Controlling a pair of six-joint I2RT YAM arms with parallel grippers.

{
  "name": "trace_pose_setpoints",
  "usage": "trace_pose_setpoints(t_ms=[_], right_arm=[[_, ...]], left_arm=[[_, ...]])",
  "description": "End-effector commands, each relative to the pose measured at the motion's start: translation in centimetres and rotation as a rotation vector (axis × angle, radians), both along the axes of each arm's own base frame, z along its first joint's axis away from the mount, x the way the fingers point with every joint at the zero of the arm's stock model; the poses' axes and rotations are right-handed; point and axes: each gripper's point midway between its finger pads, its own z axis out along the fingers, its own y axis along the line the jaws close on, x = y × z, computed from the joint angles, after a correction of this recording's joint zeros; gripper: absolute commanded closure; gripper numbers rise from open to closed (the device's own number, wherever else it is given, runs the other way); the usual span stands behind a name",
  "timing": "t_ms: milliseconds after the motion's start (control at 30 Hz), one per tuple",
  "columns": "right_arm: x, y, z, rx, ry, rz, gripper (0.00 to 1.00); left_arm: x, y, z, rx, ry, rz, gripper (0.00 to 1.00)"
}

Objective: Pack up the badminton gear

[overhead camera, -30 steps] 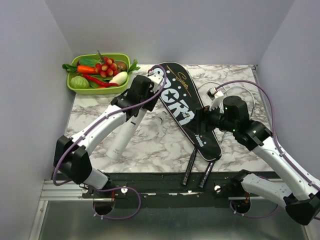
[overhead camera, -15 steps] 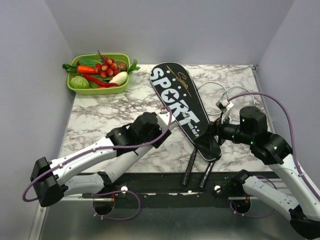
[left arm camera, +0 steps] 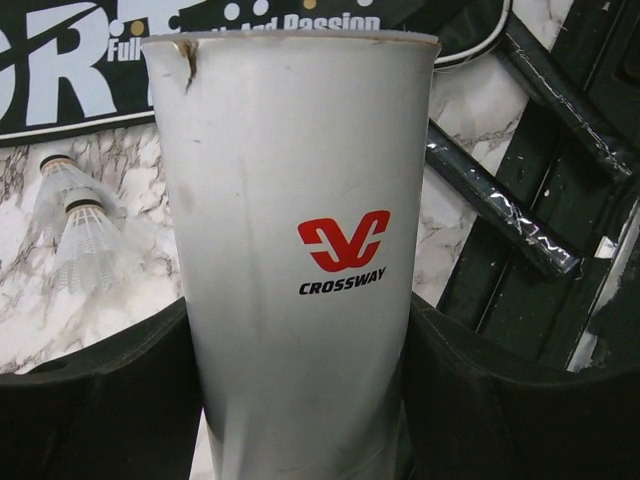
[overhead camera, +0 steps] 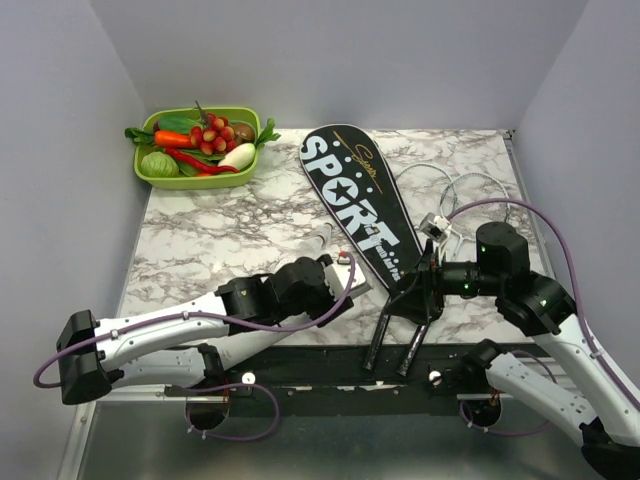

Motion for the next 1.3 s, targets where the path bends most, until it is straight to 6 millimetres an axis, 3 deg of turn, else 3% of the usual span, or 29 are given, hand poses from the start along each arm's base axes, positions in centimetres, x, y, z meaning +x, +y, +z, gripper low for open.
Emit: trace_pose_setpoints(t_ms=[0, 167, 367, 600, 1100, 1267], right_arm=[[-0.4, 1.0, 2.0, 0.056, -0.032, 0.078, 0.14], [0.5, 1.6, 1.3, 0.028, -0.017, 0.089, 0.21], [0.8, 2.3, 1.0, 0.052, -0.004, 0.114, 0.32], [0.6, 3.1, 2.1, 0.115, 0.0, 0.155, 0.43], [0.2, 4.8, 0.5, 0.134, 0.073, 0.207, 0.52], [0.0, 5.3, 0.4, 0.129, 0.077, 0.219, 0.59]], left_arm=[[-1.0, -0.6, 0.7, -0.057, -0.022, -0.012, 1.0], [-2.8, -0.9, 0.9, -0.105, -0.059, -0.08, 1.0], [-4.3, -0.6, 2.6, -0.17, -0.079, -0.124, 1.0], [-4.1, -0.4, 2.9, -0.158, -0.094, -0.115, 1.0], [-4.0, -0.7, 2.6, -0.159, -0.092, -0.112, 1.0], [-4.1, -0.8, 2.5, -0.163, -0.087, -0.117, 1.0]])
